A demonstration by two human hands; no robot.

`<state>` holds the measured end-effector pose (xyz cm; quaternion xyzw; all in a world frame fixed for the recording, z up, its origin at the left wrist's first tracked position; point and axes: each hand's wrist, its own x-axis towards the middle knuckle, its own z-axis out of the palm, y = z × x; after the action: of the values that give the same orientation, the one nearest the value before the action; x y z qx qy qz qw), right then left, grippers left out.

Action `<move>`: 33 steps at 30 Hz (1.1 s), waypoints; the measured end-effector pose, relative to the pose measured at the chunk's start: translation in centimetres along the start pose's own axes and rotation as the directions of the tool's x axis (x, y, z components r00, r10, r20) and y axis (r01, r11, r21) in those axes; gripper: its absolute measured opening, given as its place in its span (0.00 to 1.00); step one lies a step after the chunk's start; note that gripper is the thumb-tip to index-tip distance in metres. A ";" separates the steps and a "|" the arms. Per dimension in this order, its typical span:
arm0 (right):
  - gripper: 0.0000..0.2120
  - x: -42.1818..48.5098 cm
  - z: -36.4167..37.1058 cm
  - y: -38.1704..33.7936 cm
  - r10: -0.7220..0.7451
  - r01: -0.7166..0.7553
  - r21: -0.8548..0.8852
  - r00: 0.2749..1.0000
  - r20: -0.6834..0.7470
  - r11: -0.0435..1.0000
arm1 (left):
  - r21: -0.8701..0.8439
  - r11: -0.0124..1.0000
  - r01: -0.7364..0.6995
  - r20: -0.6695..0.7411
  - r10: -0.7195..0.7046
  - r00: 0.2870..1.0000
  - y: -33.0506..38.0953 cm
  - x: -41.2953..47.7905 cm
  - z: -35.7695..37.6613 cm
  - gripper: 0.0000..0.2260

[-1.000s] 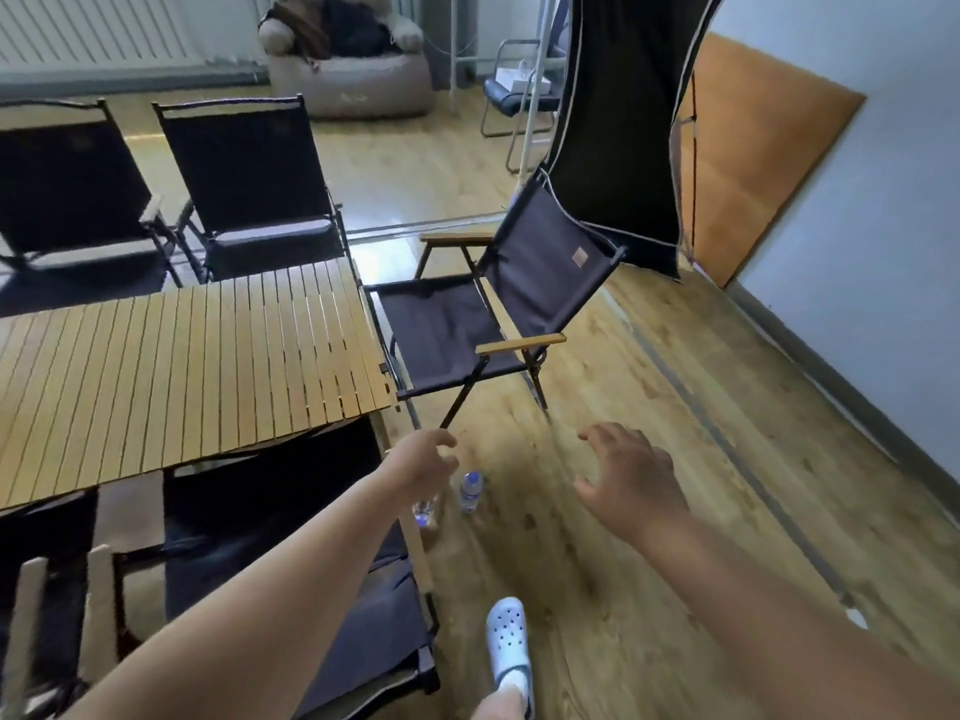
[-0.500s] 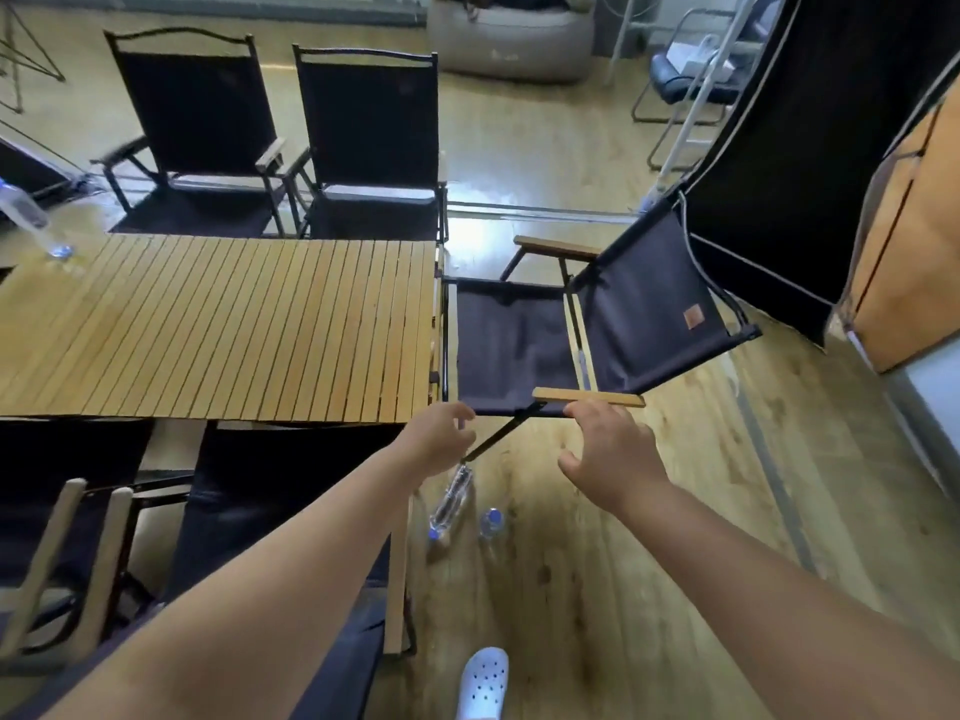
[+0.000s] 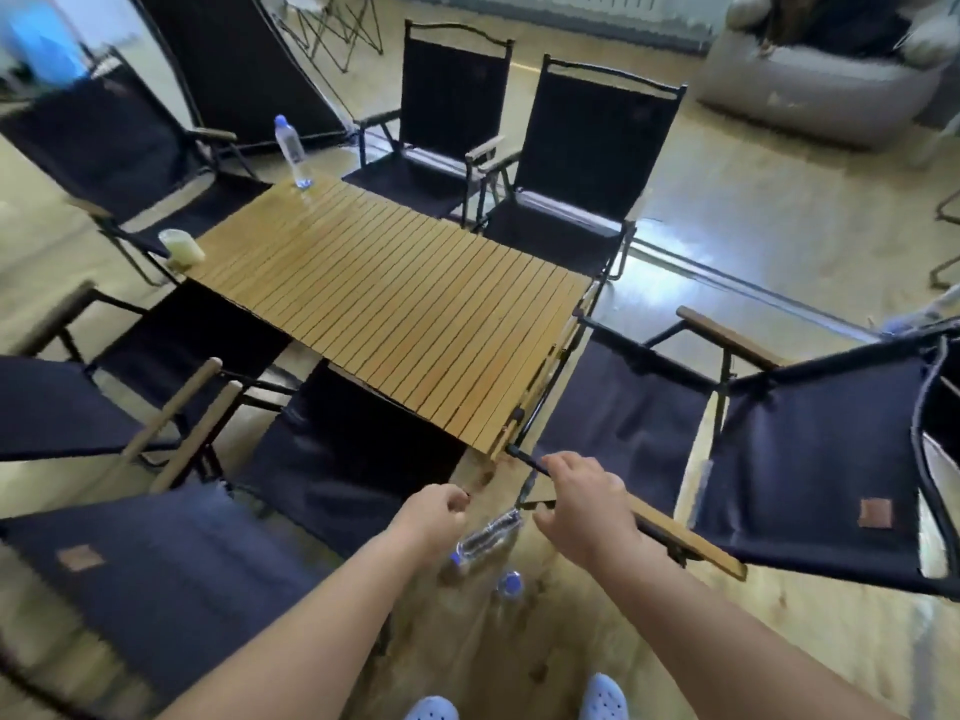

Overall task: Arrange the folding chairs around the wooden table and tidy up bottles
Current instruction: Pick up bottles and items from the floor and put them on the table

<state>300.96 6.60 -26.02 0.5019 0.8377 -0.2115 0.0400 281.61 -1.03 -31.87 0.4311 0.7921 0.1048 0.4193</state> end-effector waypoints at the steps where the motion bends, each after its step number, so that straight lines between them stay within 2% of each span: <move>1: 0.29 0.6 0.3 0.8 -0.033 0.033 -0.005 0.999 0.020 0.999 | -0.022 0.999 0.031 -0.016 -0.032 0.999 0.0 0.1 1.0 0.16; 5: 0.28 2.3 2.5 3.9 -0.126 0.130 -0.042 0.988 0.084 0.991 | -0.034 0.992 0.122 -0.076 -0.124 0.989 -0.2 0.5 3.9 0.19; 10: 0.27 5.7 7.8 6.3 -0.231 0.242 -0.069 0.964 0.133 0.968 | -0.034 0.987 0.155 -0.214 -0.159 0.964 -2.3 4.0 6.6 0.19; 14: 0.26 9.7 13.8 7.5 -0.320 0.336 -0.092 0.935 0.155 0.937 | 0.188 0.958 0.214 -0.325 -0.145 0.935 -6.0 9.4 8.3 0.19; 18: 0.27 13.4 21.6 8.8 -0.401 0.430 -0.142 0.896 0.192 0.892 | 0.228 0.934 0.276 -0.404 -0.167 0.899 -10.3 14.2 10.3 0.18; 22: 0.27 16.7 29.9 10.0 -0.453 0.483 -0.182 0.873 0.184 0.857 | 0.278 0.930 0.239 -0.471 -0.085 0.878 -13.1 17.9 12.5 0.11; 26: 0.28 19.5 37.6 11.0 -0.466 0.506 -0.217 0.859 0.209 0.835 | 0.310 0.922 0.233 -0.627 0.014 0.779 -14.4 19.3 13.8 0.13; 30: 0.27 21.0 43.1 11.2 -0.444 0.499 -0.209 0.857 0.262 0.841 | 0.316 0.924 0.216 -0.674 0.058 0.736 -14.7 19.3 13.9 0.13; 33: 0.30 21.3 46.2 11.3 -0.405 0.485 -0.163 0.840 0.362 0.859 | 0.339 0.914 0.221 -0.689 0.082 0.720 -14.8 19.5 14.0 0.12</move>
<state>293.47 10.53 -77.43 0.2425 0.9340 -0.1861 0.1849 277.94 2.28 -59.67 0.4059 0.9106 0.0783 0.0007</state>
